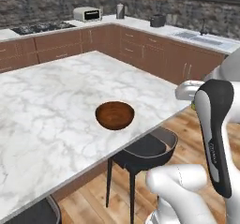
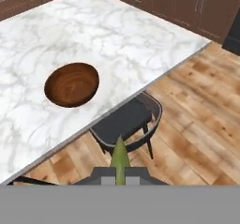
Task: There is a bowl on the dining counter. Grab a lemon wedge from the fridge and place it in the bowl. Then get the liquor bottle and glass cup from the cabinet and place them next to the bowl.
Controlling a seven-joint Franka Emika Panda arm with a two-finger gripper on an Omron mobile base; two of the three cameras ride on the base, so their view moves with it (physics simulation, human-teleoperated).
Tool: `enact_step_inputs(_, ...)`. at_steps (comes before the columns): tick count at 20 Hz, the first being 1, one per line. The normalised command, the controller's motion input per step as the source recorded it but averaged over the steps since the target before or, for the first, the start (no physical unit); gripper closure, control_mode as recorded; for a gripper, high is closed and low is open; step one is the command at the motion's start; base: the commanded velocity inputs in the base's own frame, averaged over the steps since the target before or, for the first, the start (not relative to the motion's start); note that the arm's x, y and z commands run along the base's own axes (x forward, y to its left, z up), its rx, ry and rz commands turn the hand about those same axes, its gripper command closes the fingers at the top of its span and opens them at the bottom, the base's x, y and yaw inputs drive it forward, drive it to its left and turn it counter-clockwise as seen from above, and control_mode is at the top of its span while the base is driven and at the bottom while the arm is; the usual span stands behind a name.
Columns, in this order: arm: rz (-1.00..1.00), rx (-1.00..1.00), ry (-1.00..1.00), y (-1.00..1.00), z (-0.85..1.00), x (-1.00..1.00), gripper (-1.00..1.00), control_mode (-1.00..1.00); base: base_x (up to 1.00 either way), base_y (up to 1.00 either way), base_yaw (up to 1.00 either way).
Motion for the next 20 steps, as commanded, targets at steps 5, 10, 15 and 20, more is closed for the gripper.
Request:
enact_step_inputs(5,0.0,0.0,0.0,0.0,0.0,0.0,1.0,1.0,0.69,0.05,0.66)
enact_step_inputs(10,0.0,0.0,0.0,0.0,0.0,0.0,1.0,1.0,0.88,0.01,0.61)
enact_step_inputs(15,0.0,0.0,0.0,0.0,0.0,0.0,1.0,1.0,0.96,0.0,0.53)
enact_step_inputs(20,0.24,0.0,0.2,-0.16,-0.29,0.7,1.0,-1.0,0.19,0.0,0.09)
